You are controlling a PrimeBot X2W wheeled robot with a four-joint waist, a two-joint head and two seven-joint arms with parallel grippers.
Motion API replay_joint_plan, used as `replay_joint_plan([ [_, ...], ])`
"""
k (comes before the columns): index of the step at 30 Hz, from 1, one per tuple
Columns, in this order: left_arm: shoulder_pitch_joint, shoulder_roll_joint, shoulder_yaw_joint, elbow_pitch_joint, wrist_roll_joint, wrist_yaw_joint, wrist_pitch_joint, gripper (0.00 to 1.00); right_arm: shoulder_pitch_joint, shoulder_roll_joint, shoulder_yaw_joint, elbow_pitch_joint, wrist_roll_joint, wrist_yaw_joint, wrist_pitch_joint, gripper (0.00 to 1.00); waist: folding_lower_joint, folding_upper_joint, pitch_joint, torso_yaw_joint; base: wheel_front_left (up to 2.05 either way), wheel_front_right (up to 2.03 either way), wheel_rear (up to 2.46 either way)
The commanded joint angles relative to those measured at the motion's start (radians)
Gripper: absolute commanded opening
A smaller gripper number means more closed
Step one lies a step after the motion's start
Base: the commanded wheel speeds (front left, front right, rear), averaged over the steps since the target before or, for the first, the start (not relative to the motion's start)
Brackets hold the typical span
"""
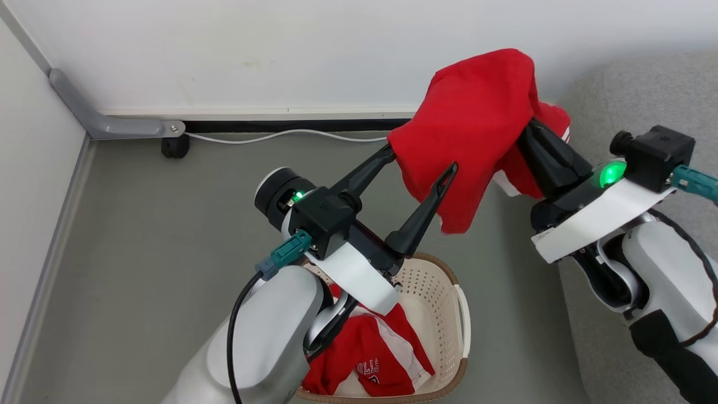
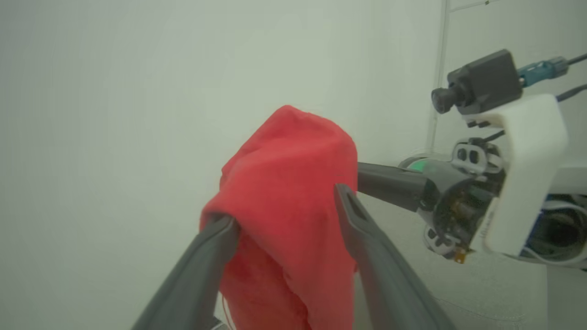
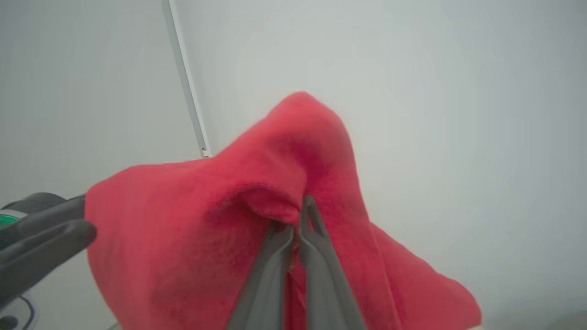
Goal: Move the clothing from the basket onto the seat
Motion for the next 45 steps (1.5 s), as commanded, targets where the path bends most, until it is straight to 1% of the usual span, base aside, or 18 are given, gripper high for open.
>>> replay_joint_plan([
  [1,-0.002,0.008,0.033,-0.012,-0.010,-0.009,-0.005,1.00,0.024,0.001,-0.033,-0.034,-0.014,0.003,-0.006,0.00,0.0000,-0.0001,-0.001,-0.012,0.00,0.00,0.00],
  [9,0.027,0.008,0.022,0.043,-0.029,-0.015,-0.005,1.00,0.038,0.005,-0.156,-0.060,-0.047,0.003,-0.006,0.00,0.0000,-0.0001,0.005,-0.076,0.00,0.00,0.00],
  [16,0.024,0.017,-0.023,0.084,-0.064,-0.016,-0.005,1.00,0.044,0.003,-0.211,-0.069,-0.060,0.003,-0.006,0.00,0.0000,-0.0001,0.006,-0.143,0.00,0.00,0.00],
  [24,0.023,0.044,-0.056,0.119,-0.103,-0.016,-0.005,1.00,0.055,0.001,-0.259,-0.075,-0.066,0.003,-0.006,0.00,0.0000,-0.0001,-0.004,-0.259,0.00,0.00,0.00],
  [36,0.038,0.058,-0.070,0.130,-0.128,-0.016,-0.005,1.00,0.075,0.005,-0.297,-0.072,-0.070,0.003,-0.006,0.00,0.0000,-0.0001,-0.021,-0.441,0.00,0.00,0.00],
  [39,0.049,0.061,-0.062,0.128,-0.128,-0.016,-0.005,1.00,0.086,-0.001,-0.304,-0.072,-0.082,0.003,-0.006,0.00,0.0000,-0.0001,-0.025,-0.505,0.00,0.00,0.00],
  [40,0.057,0.061,-0.054,0.127,-0.126,-0.016,-0.005,1.00,0.099,0.002,-0.320,-0.073,-0.083,0.003,-0.006,0.00,0.0000,-0.0001,-0.029,-0.537,0.00,0.00,0.00],
  [42,0.063,0.061,-0.052,0.127,-0.123,-0.016,-0.005,1.00,0.108,0.001,-0.334,-0.076,-0.084,0.003,-0.006,0.00,0.0000,-0.0001,-0.030,-0.556,0.00,0.00,0.00],
  [45,0.060,0.056,-0.064,0.126,-0.123,-0.016,-0.005,1.00,0.128,-0.011,-0.371,-0.091,-0.096,0.003,-0.006,0.00,0.0000,-0.0001,-0.021,-0.564,0.00,0.00,0.00],
])
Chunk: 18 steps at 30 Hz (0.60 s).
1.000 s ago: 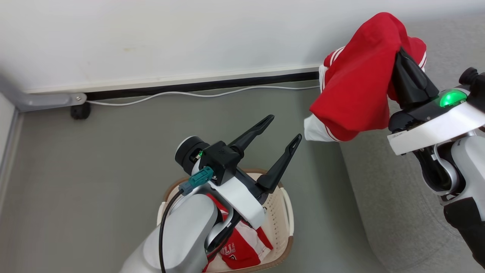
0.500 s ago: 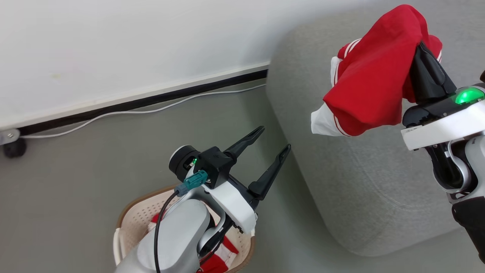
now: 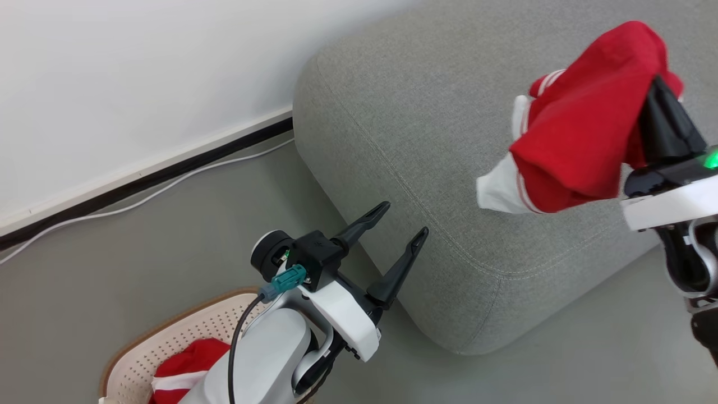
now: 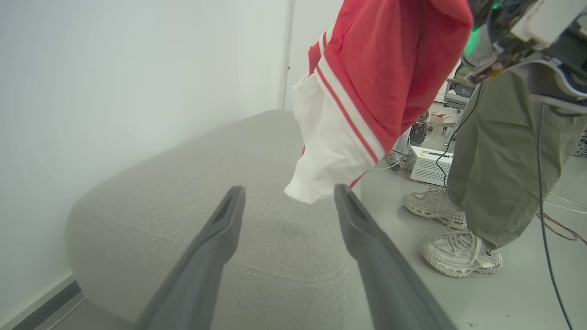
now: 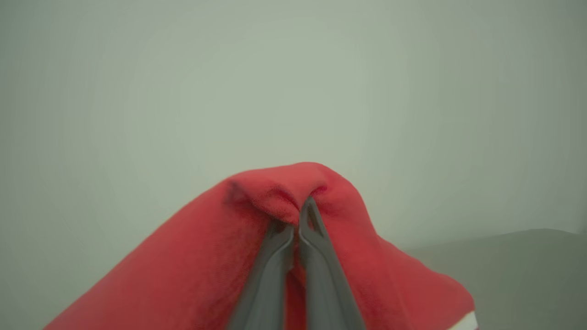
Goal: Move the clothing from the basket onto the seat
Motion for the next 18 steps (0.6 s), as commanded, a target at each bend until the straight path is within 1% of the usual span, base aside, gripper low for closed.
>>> replay_joint_plan([
  [1,-0.021,0.008,0.027,-0.026,-0.002,-0.007,-0.005,1.00,0.016,-0.021,-0.018,-0.035,-0.016,0.003,-0.006,0.00,0.0000,-0.0001,0.011,-0.006,0.00,0.00,0.00],
  [2,-0.031,0.005,0.021,-0.028,0.000,-0.007,-0.005,1.00,0.029,-0.019,-0.061,-0.044,-0.019,0.003,-0.006,0.00,0.0000,-0.0001,0.023,-0.010,0.00,0.00,0.00],
  [4,-0.041,0.004,0.015,-0.029,0.003,-0.007,-0.005,1.00,0.038,-0.023,-0.095,-0.051,-0.026,0.003,-0.006,0.00,0.0000,-0.0001,0.038,-0.012,0.00,0.00,0.00],
  [6,-0.063,0.002,0.005,-0.027,0.013,-0.007,-0.005,1.00,0.036,-0.028,-0.165,-0.052,-0.038,0.003,-0.006,0.00,0.0000,-0.0001,0.076,-0.015,0.00,0.00,0.00],
  [11,-0.095,0.005,-0.002,-0.028,0.032,-0.007,-0.005,1.00,-0.005,-0.043,-0.214,-0.026,-0.072,0.003,-0.006,0.00,0.0000,-0.0001,0.134,-0.016,0.00,0.00,0.00],
  [15,-0.135,0.014,-0.009,-0.027,0.054,-0.007,-0.005,1.00,-0.078,-0.050,-0.259,0.026,-0.097,0.003,-0.006,0.00,0.0000,-0.0001,0.200,-0.012,0.00,0.00,0.00],
  [18,-0.174,0.016,-0.022,-0.025,0.069,-0.007,-0.005,1.00,-0.133,-0.061,-0.299,0.072,-0.116,0.003,-0.006,0.00,0.0000,-0.0001,0.250,0.007,0.00,0.00,0.00],
])
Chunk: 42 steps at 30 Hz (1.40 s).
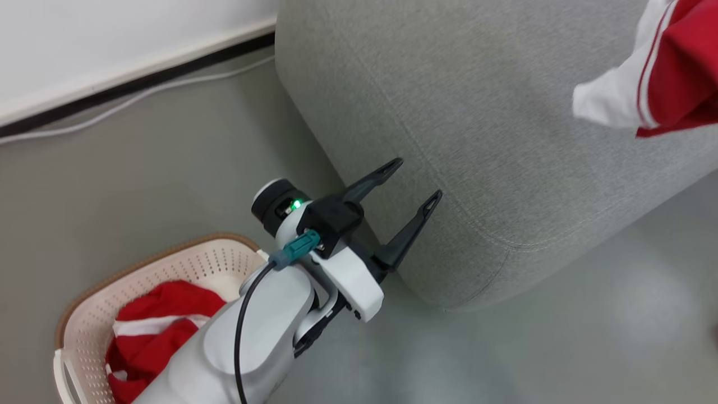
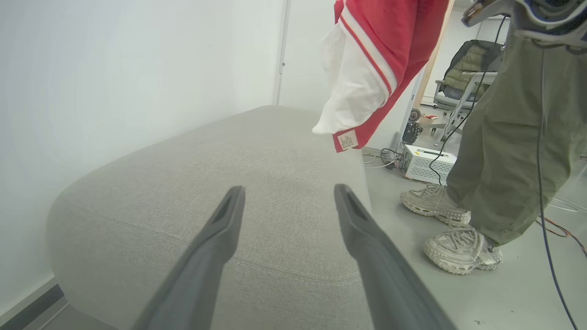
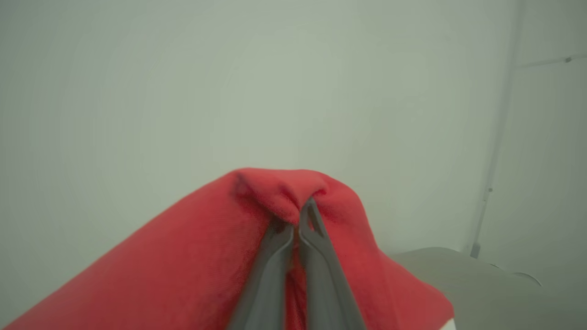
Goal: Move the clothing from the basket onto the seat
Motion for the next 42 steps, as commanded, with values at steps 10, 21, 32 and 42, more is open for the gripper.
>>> replay_joint_plan([
  [10,-0.192,-0.008,-0.041,0.013,0.032,-0.007,-0.005,1.00,-0.208,-0.099,-0.140,0.156,-0.062,0.003,-0.006,0.00,0.0000,-0.0001,0.223,0.099,0.00,0.00,0.00],
  [21,-0.240,-0.027,-0.085,0.039,0.037,-0.007,-0.005,1.00,-0.438,-0.189,-0.257,0.396,-0.141,0.003,-0.006,0.00,0.0000,-0.0001,0.355,0.218,0.00,0.00,0.00],
  [32,-0.214,-0.044,-0.079,0.011,0.063,-0.007,-0.005,1.00,-0.571,-0.201,-0.394,0.588,-0.245,0.003,-0.006,0.00,0.0000,-0.0001,0.419,0.336,0.00,0.00,0.00],
  [42,-0.231,-0.053,-0.089,-0.023,0.079,-0.007,-0.005,1.00,-0.477,-0.135,-0.369,0.721,-0.203,0.003,-0.006,0.00,0.0000,-0.0001,0.436,0.346,0.00,0.00,0.00],
])
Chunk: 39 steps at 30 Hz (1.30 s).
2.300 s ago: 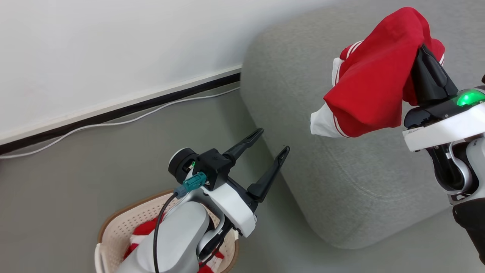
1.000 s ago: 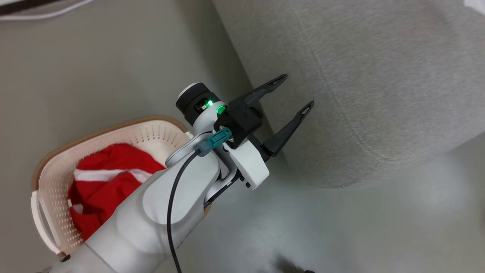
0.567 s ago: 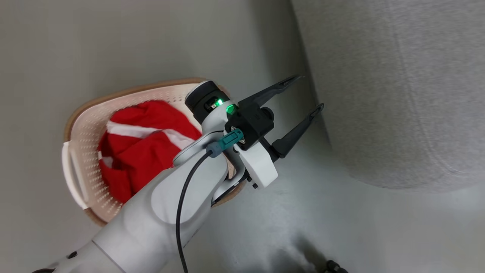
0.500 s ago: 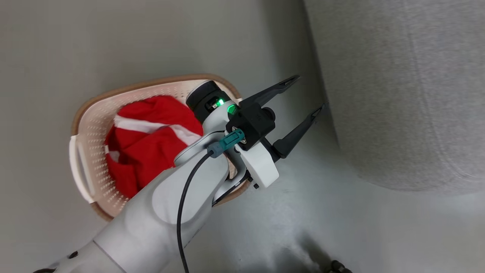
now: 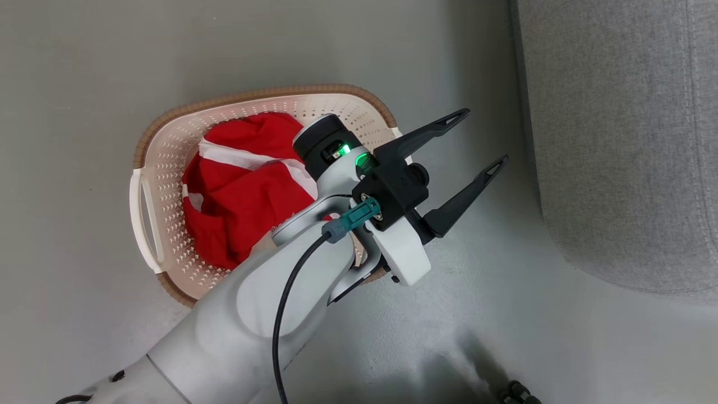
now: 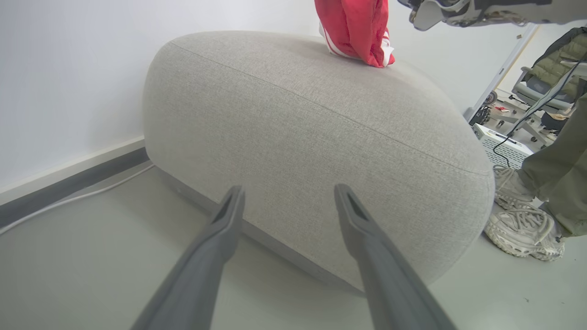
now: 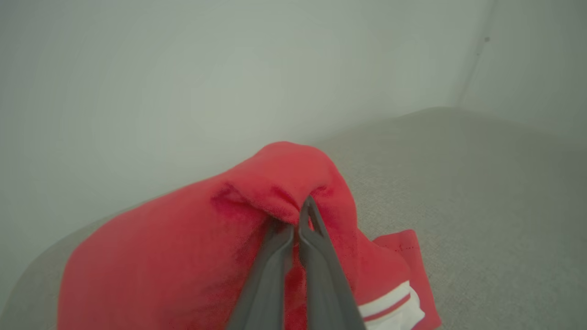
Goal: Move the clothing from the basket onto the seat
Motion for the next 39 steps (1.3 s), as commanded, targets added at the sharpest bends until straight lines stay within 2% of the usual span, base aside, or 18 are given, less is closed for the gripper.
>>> replay_joint_plan([
  [1,-0.023,-0.008,0.013,-0.030,0.007,-0.007,-0.005,1.00,0.045,-0.027,0.008,-0.010,0.012,0.003,-0.006,0.00,-0.0001,0.0000,-0.004,-0.005,0.00,0.00,0.00],
  [4,-0.022,-0.009,0.009,-0.029,0.002,-0.007,-0.005,1.00,0.092,-0.006,0.016,0.015,0.045,0.003,-0.006,0.00,-0.0001,0.0000,-0.020,-0.012,0.00,0.00,0.00],
  [5,-0.021,-0.009,0.009,-0.029,0.000,-0.007,-0.005,1.00,0.107,0.001,0.023,0.023,0.060,0.003,-0.006,0.21,-0.0001,0.0000,-0.028,-0.015,0.00,0.00,0.00],
  [7,-0.018,-0.009,0.011,-0.029,-0.004,-0.007,-0.005,1.00,0.139,0.012,0.044,0.028,0.085,0.003,-0.006,1.00,-0.0001,0.0000,-0.043,-0.019,0.00,0.00,0.00],
  [14,0.014,-0.010,0.024,-0.029,-0.020,-0.007,-0.005,1.00,0.278,0.033,0.145,-0.012,0.174,0.003,-0.006,1.00,-0.0001,0.0000,-0.125,-0.025,0.00,0.00,0.00],
  [24,0.119,-0.010,0.094,-0.042,-0.028,-0.007,-0.005,1.00,0.459,0.062,0.274,-0.172,0.239,0.003,-0.006,1.00,-0.0001,0.0000,-0.275,-0.004,0.00,0.00,0.00],
  [37,0.304,-0.007,0.280,-0.046,0.003,-0.007,-0.005,1.00,0.580,0.101,0.397,-0.388,0.233,0.003,-0.006,1.00,-0.0001,0.0000,-0.447,0.069,0.00,0.00,0.00],
  [39,0.354,-0.005,0.350,-0.041,0.017,-0.007,-0.005,1.00,0.600,0.111,0.429,-0.433,0.232,0.003,-0.006,1.00,-0.0001,0.0000,-0.484,0.091,0.00,0.00,0.00],
])
